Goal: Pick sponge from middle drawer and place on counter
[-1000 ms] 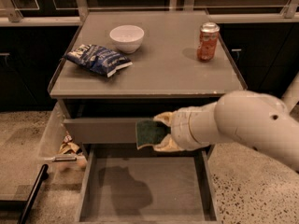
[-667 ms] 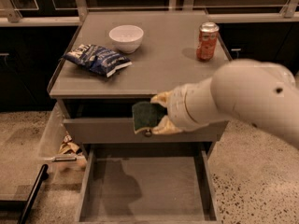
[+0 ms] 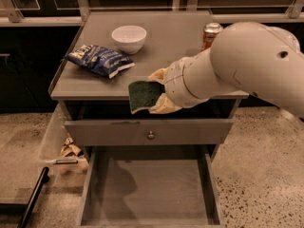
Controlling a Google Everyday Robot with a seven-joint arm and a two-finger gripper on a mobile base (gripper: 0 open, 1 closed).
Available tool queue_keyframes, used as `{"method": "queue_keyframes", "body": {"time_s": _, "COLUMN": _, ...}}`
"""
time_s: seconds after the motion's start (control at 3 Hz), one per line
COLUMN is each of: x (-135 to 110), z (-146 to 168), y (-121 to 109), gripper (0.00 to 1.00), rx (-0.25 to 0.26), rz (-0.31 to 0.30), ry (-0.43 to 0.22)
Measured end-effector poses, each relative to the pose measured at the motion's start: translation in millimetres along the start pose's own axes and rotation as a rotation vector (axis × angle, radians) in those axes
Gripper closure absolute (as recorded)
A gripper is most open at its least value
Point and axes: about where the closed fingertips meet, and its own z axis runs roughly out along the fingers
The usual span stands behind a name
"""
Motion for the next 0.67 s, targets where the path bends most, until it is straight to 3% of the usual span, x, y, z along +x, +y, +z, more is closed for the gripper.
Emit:
{"method": "queue_keyframes", "body": {"time_s": 0.33, "x": 7, "z": 11, "y": -28, "gripper": 1.0, "rx": 0.04, "rz": 0.005, "ry": -0.024}}
{"method": "queue_keyframes", "body": {"time_s": 0.67, "x": 29, "z": 32, "y": -70, "gripper": 1.0, "rx": 0.086, "rz": 0.062, "ry": -0.07}}
